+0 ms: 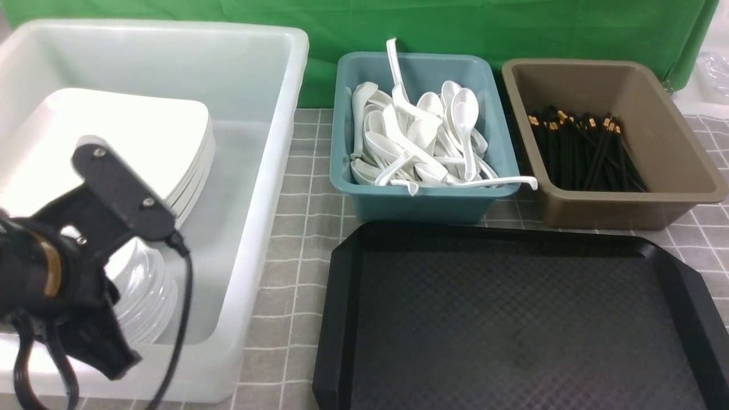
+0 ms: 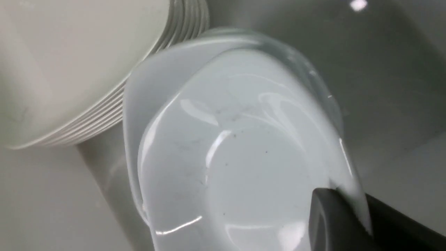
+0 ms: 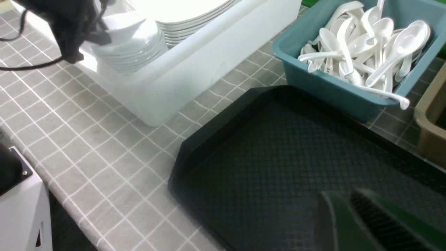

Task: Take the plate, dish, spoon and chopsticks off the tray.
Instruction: Use the left arm to put the small plate into the large storage box on the left

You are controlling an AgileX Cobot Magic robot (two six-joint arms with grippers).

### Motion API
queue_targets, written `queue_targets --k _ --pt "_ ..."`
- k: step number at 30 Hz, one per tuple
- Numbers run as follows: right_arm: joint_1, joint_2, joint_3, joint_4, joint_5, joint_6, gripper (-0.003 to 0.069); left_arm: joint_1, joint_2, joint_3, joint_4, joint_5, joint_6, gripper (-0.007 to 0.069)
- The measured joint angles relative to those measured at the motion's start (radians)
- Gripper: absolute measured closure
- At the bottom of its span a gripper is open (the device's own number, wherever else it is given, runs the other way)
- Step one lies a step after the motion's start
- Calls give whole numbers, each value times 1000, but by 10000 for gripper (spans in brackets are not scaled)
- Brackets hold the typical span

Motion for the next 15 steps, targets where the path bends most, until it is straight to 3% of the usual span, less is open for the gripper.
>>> queue_targets --k 5,15 --pt "0 0 0 2 0 1 568 44 0 3 0 -49 5 545" --pt "0 0 0 73 -17 1 566 43 -12 3 -8 -111 27 123"
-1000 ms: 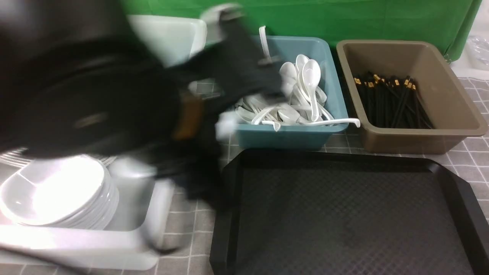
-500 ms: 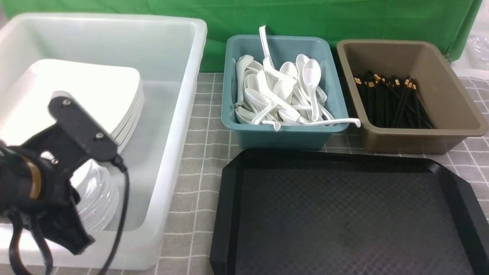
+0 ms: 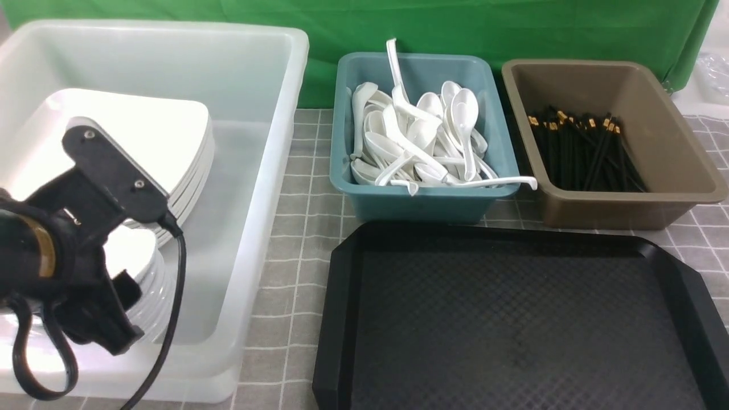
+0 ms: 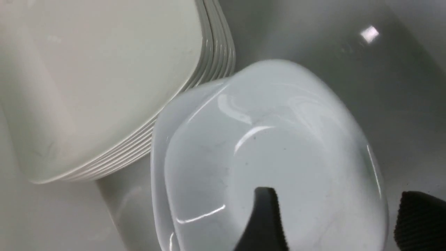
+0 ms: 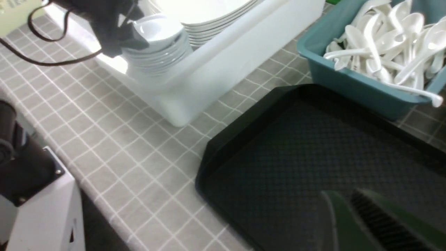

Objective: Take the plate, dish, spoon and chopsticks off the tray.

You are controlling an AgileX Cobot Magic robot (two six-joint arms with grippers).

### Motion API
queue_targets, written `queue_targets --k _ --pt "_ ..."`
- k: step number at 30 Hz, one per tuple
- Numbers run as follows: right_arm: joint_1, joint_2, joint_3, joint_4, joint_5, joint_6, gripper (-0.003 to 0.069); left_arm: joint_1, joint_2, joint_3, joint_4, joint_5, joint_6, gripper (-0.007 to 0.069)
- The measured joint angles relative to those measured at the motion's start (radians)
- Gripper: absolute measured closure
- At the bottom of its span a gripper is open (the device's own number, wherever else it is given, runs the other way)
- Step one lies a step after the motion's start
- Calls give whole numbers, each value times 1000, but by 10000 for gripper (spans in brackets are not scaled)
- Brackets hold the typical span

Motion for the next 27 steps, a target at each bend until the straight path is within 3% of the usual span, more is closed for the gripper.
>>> queue_targets --k 3,7,8,13,16,19,27 --pt "0 0 0 7 0 0 560 -3 -54 -22 -48 27 -72 64" --pt "0 0 0 7 16 0 552 -24 -187 -70 -167 20 -89 90" --pt "0 0 0 7 23 1 550 -28 -230 -74 -230 -2 -76 129" --pt "0 0 0 9 44 2 547 -33 -550 38 -635 -248 180 513" --pt "0 0 0 9 44 12 547 -34 -691 166 -791 -383 325 596" --pt "0 0 0 9 43 32 545 -34 -793 286 -886 -505 406 615" --pt "0 0 0 10 40 34 527 -34 -874 488 -909 -659 444 615"
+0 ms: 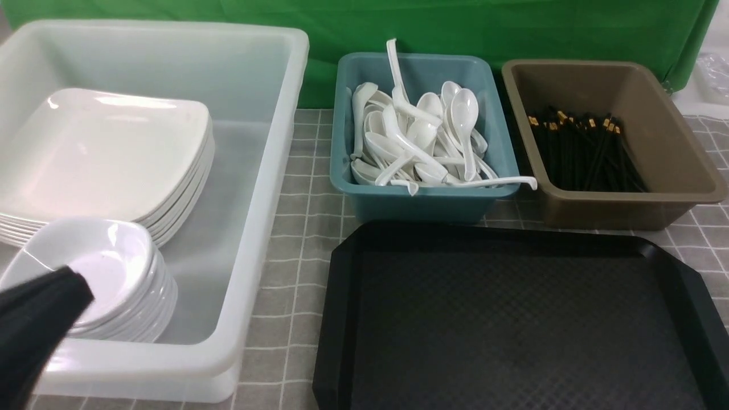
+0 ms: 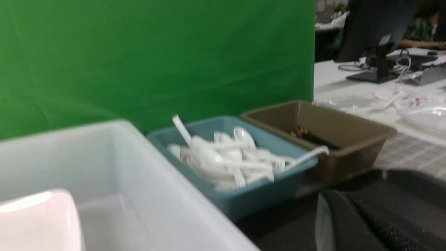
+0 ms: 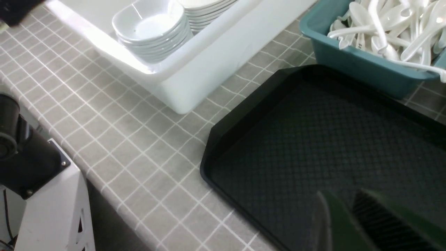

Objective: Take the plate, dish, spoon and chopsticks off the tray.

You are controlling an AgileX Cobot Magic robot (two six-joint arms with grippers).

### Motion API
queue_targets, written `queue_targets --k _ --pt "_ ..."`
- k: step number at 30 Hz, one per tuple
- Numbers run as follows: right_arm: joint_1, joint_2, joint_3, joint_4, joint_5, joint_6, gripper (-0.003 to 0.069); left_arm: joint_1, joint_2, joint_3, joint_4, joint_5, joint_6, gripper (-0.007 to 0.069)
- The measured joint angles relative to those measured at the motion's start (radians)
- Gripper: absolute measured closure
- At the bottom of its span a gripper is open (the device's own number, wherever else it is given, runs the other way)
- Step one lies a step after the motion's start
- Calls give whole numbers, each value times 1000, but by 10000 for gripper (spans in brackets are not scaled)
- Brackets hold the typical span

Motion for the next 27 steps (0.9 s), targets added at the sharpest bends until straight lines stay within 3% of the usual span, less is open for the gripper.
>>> queue_targets --k 6,11,14,18,20,23,26,27 --pt "0 0 0 0 -1 0 512 0 0 84 10 -4 1 615" --pt "-2 0 1 0 -6 2 498 0 0 164 98 -6 1 615" --pt "-55 -1 9 6 -8 2 491 0 0 192 118 -10 1 615" --pt "-262 -10 30 27 -19 -46 567 0 0 233 127 -10 1 615" --pt "-390 -38 76 71 -67 -152 616 0 0 252 127 -10 1 615" --pt "-652 -159 262 166 -253 -382 641 0 0 286 129 -8 1 615" --pt "-822 -281 468 224 -449 -466 641 0 0 295 129 0 1 615" --pt "-830 -288 482 226 -449 -469 641 0 0 295 129 0 1 615"
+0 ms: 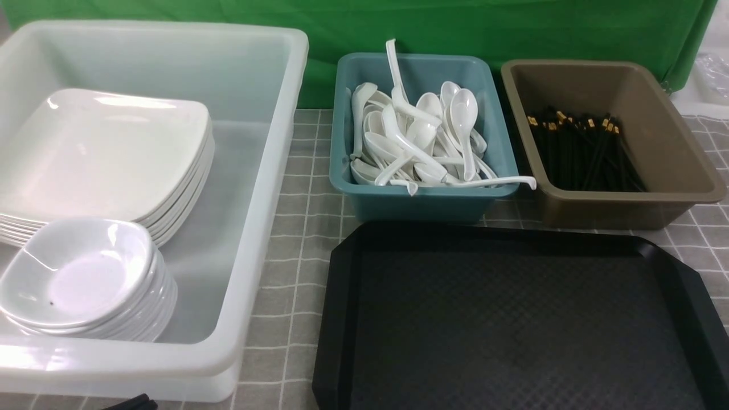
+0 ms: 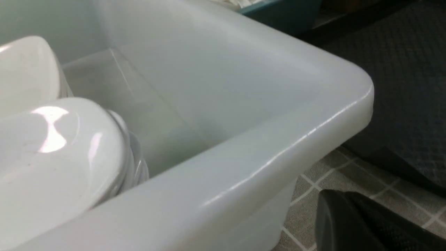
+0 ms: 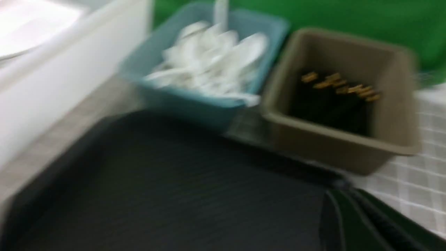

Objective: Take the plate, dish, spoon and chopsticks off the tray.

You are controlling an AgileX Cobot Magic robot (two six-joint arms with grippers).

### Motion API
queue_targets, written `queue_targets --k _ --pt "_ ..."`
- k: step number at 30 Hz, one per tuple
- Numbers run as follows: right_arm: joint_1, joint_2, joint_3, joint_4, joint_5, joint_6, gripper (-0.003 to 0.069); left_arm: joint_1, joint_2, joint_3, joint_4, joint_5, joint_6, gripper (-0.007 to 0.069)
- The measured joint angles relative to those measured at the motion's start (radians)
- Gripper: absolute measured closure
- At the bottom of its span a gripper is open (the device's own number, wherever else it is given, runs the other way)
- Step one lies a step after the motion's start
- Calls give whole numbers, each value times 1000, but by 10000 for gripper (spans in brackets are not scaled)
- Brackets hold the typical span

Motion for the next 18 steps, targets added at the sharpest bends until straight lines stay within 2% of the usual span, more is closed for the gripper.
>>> queue_targets --k 1,2,7,14,18 --pt "-55 -58 125 10 -114 -15 641 0 0 0 1 0 0 615" --pt "-75 -82 191 12 -163 -19 641 0 0 0 1 0 0 615" --pt "-100 -141 415 13 -307 -32 641 0 0 0 1 0 0 615" --pt "-100 -190 527 -2 -352 -14 641 0 0 1 1 0 0 615" --pt "-100 -205 527 -3 -307 15 641 0 0 1 1 1 2 615"
